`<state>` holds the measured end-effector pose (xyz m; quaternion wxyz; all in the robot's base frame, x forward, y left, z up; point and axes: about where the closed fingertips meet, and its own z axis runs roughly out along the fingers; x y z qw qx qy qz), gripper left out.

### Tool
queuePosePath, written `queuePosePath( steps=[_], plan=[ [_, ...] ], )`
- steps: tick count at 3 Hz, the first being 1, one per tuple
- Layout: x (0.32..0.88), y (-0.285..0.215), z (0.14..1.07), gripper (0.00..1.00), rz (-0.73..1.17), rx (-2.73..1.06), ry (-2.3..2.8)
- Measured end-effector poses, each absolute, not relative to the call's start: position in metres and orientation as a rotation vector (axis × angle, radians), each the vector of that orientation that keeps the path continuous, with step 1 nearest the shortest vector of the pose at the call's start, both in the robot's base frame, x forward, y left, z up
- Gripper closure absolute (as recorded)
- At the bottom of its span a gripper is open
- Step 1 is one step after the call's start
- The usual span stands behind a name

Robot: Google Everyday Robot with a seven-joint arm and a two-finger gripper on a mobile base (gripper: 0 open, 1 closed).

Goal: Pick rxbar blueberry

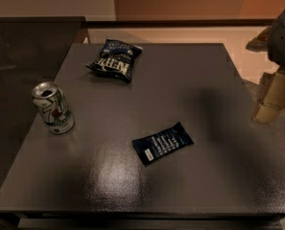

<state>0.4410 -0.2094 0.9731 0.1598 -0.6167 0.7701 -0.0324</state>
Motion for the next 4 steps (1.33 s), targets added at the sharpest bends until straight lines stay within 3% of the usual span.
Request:
queuePosePath(
  steps=[4],
  plan=[
    [0.454,-0.116,0.907,0.0,-0.015,-2.256,1.87]
  ],
)
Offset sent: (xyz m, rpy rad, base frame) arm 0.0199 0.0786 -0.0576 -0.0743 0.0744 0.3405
